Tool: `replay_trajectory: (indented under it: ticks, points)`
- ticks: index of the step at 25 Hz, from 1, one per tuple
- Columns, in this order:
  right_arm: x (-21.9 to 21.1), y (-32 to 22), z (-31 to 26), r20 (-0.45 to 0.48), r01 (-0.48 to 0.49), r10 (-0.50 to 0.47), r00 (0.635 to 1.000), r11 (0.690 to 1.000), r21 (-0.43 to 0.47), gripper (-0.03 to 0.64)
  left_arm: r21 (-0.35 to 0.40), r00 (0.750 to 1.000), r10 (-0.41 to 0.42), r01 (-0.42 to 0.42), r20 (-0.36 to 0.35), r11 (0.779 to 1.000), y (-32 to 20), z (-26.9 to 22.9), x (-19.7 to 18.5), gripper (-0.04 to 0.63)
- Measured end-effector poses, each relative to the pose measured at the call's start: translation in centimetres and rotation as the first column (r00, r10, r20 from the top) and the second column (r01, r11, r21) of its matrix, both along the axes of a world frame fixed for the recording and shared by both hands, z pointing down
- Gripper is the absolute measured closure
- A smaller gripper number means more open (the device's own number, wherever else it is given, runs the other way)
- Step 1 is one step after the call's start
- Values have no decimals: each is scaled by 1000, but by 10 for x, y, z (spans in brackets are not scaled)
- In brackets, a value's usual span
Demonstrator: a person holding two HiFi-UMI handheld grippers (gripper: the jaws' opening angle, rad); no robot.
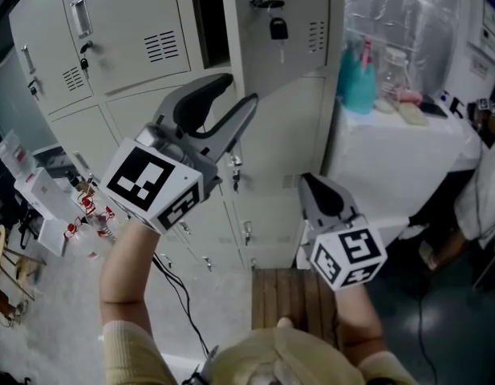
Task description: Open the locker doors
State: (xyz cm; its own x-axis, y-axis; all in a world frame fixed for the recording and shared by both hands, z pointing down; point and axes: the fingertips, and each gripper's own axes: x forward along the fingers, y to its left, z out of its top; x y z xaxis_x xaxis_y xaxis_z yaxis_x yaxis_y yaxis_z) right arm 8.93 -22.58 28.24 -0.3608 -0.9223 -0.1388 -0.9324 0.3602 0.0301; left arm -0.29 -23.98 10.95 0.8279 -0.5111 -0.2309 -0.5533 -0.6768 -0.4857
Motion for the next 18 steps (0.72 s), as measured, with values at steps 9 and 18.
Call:
replay_trajectory:
  ticks: [9,18]
  points:
    - [4,0,4,4,-13,13,1000,1000,-3,614,57,995,94,-96,34,994,33,2,28,428]
    - [19,2,7,10,-56,56,998,998,-11,614,72,980,197,-198,16,978,54,0,56,428]
